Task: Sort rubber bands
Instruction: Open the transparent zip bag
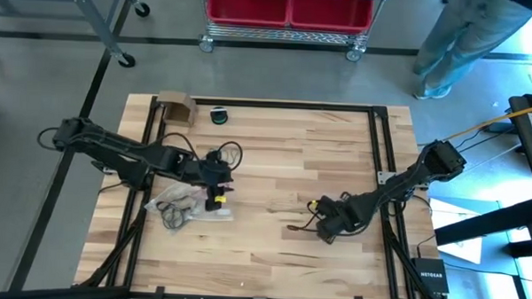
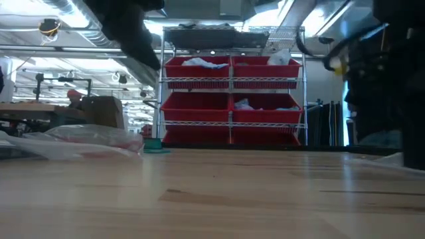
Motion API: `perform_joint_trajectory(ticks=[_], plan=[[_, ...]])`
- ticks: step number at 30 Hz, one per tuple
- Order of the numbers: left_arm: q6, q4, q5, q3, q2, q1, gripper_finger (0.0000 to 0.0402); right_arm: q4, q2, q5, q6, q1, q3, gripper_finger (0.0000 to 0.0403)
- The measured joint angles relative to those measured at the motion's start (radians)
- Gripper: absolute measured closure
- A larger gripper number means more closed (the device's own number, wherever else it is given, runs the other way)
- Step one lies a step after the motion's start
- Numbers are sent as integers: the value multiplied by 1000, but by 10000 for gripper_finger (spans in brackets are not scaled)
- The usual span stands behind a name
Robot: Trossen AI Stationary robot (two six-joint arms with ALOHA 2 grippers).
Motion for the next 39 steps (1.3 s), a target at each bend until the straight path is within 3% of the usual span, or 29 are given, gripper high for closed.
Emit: perform_joint_trajectory(ticks=[5, 10, 15, 19, 22, 25, 31, 34, 39], plan=[[82, 51, 0, -21, 18, 34, 273, 277, 7, 74, -215, -66, -26, 203], [140, 225, 14, -110, 50, 66, 273, 570, 52, 132, -623, -181, -28, 203], [184, 398, 26, -182, 77, 88, 273, 893, 167, 141, -980, -306, -28, 203], [206, 465, 28, -197, 131, 100, 273, 1052, 257, 105, -1150, -395, 8, 203], [228, 490, 28, -197, 187, 106, 273, 1041, 306, 85, -1211, -453, 85, 203], [233, 516, 30, -197, 245, 106, 273, 923, 313, 70, -1213, -490, 183, 203], [222, 609, 62, -198, 317, 97, 273, 390, 209, -45, -1186, -501, 364, 203], [221, 668, 90, -197, 342, 91, 273, 262, 146, -73, -1104, -464, 354, 203], [244, 801, 176, -196, 414, 91, 273, 301, 87, -34, -930, -345, 234, 203]])
